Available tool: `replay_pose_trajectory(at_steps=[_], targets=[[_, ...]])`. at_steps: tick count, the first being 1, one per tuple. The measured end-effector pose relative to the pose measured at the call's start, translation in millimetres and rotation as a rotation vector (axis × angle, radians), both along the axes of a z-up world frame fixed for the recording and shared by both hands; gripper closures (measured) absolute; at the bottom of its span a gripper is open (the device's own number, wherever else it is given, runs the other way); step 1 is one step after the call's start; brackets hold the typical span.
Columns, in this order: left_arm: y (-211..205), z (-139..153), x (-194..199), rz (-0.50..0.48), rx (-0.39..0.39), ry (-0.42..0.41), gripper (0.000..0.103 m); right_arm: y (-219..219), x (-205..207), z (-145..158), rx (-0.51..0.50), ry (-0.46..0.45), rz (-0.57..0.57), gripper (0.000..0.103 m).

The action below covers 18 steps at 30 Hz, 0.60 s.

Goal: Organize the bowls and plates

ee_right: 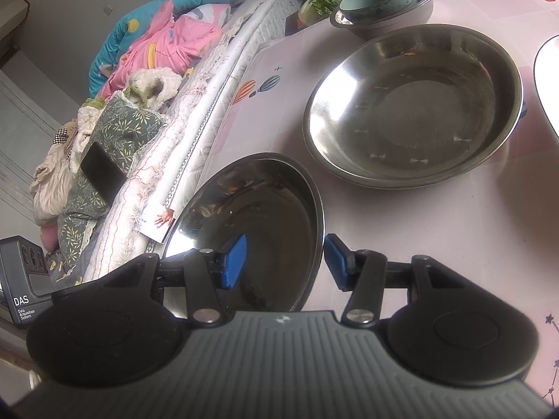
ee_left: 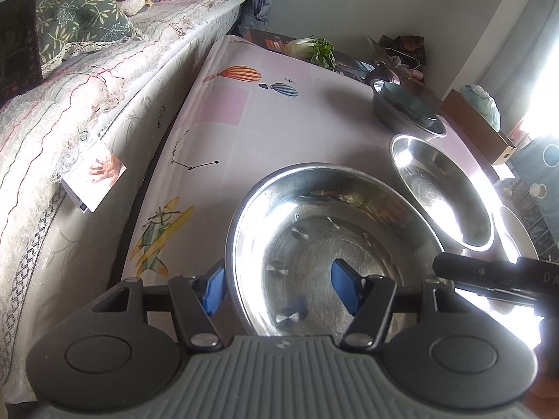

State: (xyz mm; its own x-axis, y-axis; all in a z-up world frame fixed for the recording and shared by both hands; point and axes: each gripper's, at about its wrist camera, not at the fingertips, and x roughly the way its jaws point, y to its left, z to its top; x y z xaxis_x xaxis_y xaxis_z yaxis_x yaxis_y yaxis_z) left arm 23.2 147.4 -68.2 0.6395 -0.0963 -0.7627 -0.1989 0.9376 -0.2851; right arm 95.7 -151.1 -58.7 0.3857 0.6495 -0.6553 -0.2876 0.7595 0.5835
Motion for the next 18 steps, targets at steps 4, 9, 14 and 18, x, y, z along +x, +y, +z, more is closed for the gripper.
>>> replay_pose_trajectory(at_steps=[4,9,14,18], targets=[[0.2,-0.5,-0.7,0.005,0.006,0.001,0.039,1.2,0.6,-1.4,-0.006,0.0,-0.006,0.053],[1.8,-1.7,-0.7,0.01,0.011,0.005,0.039,2.3,0.9,-3.5,-0.01,0.004,-0.009,0.053],[1.5,-3.2,-0.4,0.011,0.016,0.008,0.039,3.2,1.1,-4.0,-0.011,0.004,-0.01,0.053],[0.4,-3.3,0.1,0.01,0.024,0.007,0.039,4.9,2.0,-5.1,-0.014,0.006,-0.01,0.053]])
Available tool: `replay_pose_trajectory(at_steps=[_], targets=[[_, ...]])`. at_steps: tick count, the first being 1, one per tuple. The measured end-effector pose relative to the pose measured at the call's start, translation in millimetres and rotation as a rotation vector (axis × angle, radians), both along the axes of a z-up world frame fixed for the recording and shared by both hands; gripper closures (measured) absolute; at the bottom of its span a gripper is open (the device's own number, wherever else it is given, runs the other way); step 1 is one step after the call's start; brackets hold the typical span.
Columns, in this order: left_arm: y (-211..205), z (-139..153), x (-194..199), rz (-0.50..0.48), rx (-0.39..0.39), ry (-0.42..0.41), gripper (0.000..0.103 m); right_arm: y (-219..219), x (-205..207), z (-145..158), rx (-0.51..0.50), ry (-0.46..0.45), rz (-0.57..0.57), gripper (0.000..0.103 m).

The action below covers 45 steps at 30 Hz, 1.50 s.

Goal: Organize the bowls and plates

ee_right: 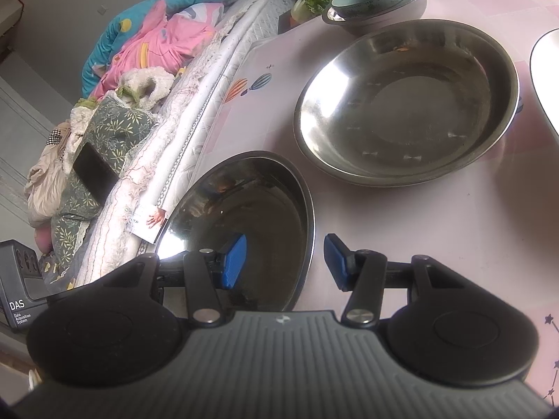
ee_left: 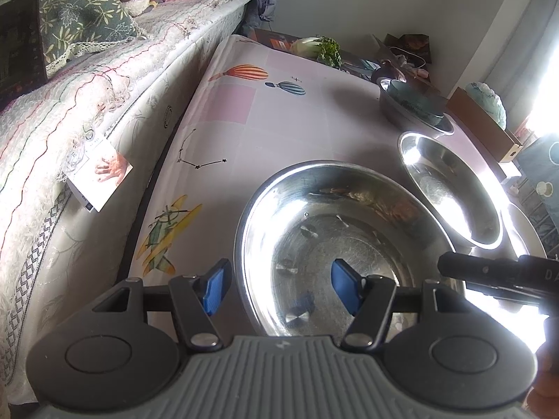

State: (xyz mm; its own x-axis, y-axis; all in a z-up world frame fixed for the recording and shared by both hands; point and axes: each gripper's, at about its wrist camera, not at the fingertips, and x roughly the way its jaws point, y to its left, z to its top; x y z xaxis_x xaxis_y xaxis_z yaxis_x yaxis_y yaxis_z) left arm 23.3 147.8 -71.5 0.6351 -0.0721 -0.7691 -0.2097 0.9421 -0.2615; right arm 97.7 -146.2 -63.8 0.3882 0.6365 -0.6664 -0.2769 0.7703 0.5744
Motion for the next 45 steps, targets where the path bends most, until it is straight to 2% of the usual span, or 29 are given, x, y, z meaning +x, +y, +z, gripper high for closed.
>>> replay_pose_trajectory(at_steps=[11,19,21,25,29,36,45], targets=[[-4,0,1,0.001,0.029,-0.004,0.039,4,2,-2,-0.033,-0.029,0.001,0.053],[-14,-3,-2,0.007,0.12,-0.018,0.042,12,-1,-2,-0.099,-0.111,-0.001,0.054],[-16,-3,-2,0.011,0.147,-0.026,0.045,14,0,-4,-0.106,-0.12,-0.003,0.057],[-20,-4,-3,0.016,0.179,-0.036,0.059,18,-2,-6,-0.106,-0.123,-0.005,0.073],[-21,-5,-5,0.031,0.206,-0.034,0.065,19,-6,-7,-0.123,-0.139,-0.014,0.08],[-28,-3,-15,0.0,0.197,-0.025,0.066,6,-18,-4,-0.119,-0.135,-0.019,0.082],[-42,-7,-9,-0.038,0.269,0.004,0.062,1,-22,-13,-0.11,-0.118,-0.032,0.082]])
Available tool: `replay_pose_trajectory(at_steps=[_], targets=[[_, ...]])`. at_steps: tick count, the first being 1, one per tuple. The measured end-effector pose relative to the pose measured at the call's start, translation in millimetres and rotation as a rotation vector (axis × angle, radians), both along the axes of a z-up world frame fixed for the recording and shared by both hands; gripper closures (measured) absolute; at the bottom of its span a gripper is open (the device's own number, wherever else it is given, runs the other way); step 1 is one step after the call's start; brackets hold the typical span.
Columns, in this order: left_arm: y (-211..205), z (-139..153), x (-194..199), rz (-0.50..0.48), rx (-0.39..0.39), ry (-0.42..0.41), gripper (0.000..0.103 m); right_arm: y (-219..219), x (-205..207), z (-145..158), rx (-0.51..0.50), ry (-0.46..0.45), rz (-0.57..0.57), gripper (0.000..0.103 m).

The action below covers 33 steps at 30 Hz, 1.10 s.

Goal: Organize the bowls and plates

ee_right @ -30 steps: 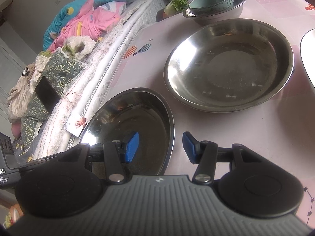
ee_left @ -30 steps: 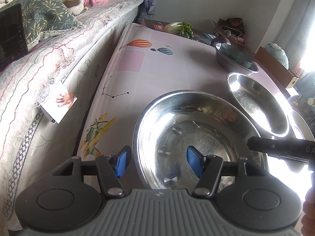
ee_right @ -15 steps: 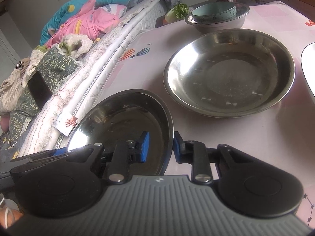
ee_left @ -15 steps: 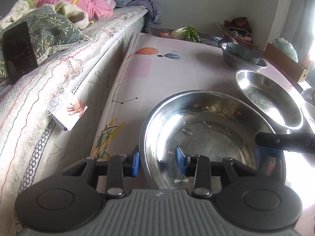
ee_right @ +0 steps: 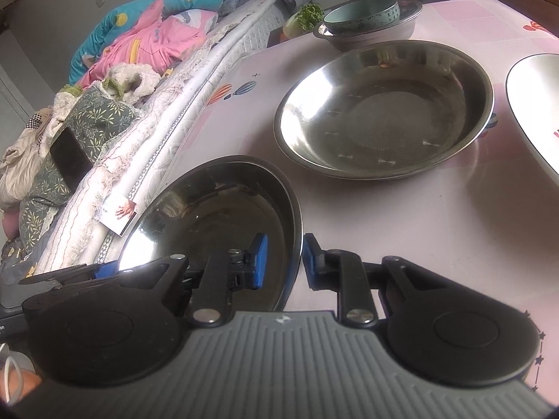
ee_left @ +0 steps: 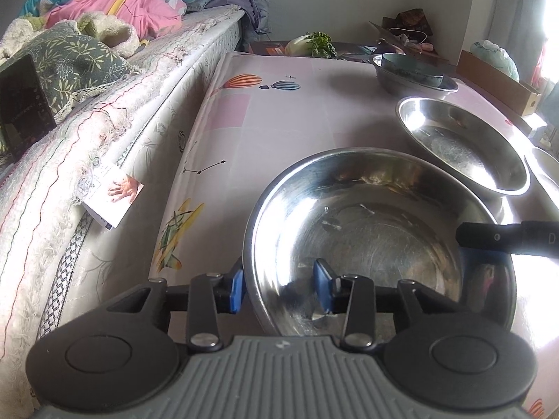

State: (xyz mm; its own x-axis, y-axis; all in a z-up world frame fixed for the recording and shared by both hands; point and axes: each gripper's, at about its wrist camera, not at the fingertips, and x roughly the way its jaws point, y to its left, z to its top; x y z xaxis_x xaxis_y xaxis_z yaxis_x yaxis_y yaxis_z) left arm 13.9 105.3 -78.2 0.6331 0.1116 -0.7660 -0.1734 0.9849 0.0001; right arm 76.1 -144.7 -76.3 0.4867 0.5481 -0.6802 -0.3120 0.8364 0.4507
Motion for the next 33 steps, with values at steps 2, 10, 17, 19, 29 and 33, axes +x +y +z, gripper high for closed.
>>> replay_pose_trajectory(at_steps=[2,10,17,19,29,33], targets=[[-1,0,2,-0.001,0.005,0.001,0.061,1,0,-2,0.002,0.003,0.0,0.083],[-3,0,5,0.005,0.012,-0.002,0.059,3,0,-2,0.007,0.003,-0.001,0.083],[-4,1,6,0.009,0.017,0.0,0.059,1,1,-1,0.022,0.009,-0.003,0.082],[-4,3,7,0.012,0.013,0.001,0.059,-1,0,0,0.027,0.007,-0.006,0.082],[-14,6,8,-0.023,-0.036,0.0,0.059,-17,0,2,0.032,-0.013,-0.05,0.082],[-18,4,7,-0.034,-0.036,0.009,0.059,-23,-1,-1,0.037,-0.004,-0.059,0.082]])
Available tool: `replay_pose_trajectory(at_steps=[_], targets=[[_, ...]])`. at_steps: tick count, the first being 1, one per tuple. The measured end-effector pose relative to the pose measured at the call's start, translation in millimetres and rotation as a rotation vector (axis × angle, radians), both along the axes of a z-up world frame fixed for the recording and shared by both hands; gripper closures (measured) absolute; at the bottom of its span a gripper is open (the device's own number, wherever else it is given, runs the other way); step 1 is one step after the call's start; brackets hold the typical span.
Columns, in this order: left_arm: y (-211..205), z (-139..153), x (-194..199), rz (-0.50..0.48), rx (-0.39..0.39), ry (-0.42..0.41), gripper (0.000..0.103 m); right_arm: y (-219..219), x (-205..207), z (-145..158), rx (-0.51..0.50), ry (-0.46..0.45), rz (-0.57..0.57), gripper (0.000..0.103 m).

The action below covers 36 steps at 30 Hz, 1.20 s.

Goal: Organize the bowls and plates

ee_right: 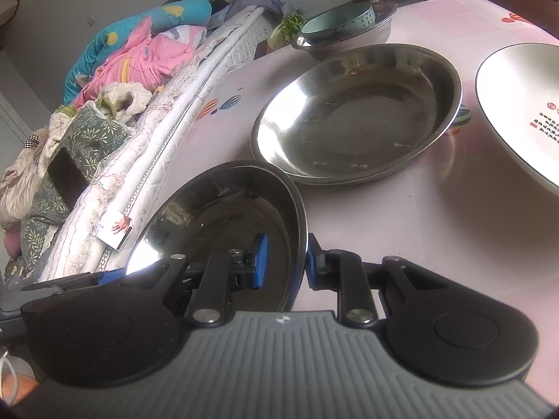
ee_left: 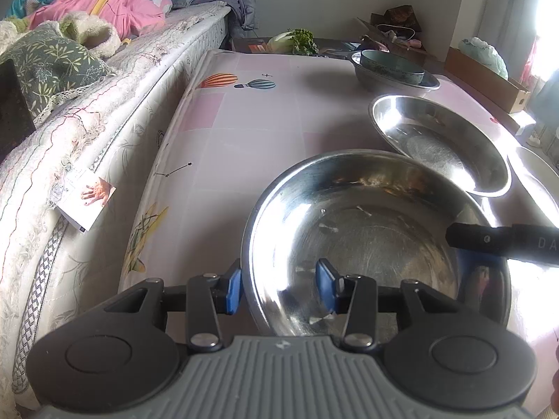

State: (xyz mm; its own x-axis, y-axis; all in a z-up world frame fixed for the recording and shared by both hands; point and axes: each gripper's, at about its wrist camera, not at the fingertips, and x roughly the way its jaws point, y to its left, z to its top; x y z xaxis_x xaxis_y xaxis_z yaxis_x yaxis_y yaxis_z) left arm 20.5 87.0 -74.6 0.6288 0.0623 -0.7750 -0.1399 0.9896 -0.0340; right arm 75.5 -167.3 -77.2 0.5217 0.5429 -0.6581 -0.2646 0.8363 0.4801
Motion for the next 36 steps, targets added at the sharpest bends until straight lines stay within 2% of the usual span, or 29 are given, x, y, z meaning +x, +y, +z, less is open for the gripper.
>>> replay_pose_trajectory(at_steps=[8,16,36], targets=[[1,2,-3,0.003,-0.02,0.023,0.059,-4,-5,-3,0.019,0.006,-0.007,0.08],[-4,0,-1,0.006,-0.002,0.038,0.058,-7,-6,-7,0.036,0.02,-0.006,0.08],[-8,5,-6,0.009,0.028,0.004,0.058,1,-12,0,0.001,-0.027,0.004,0.08]])
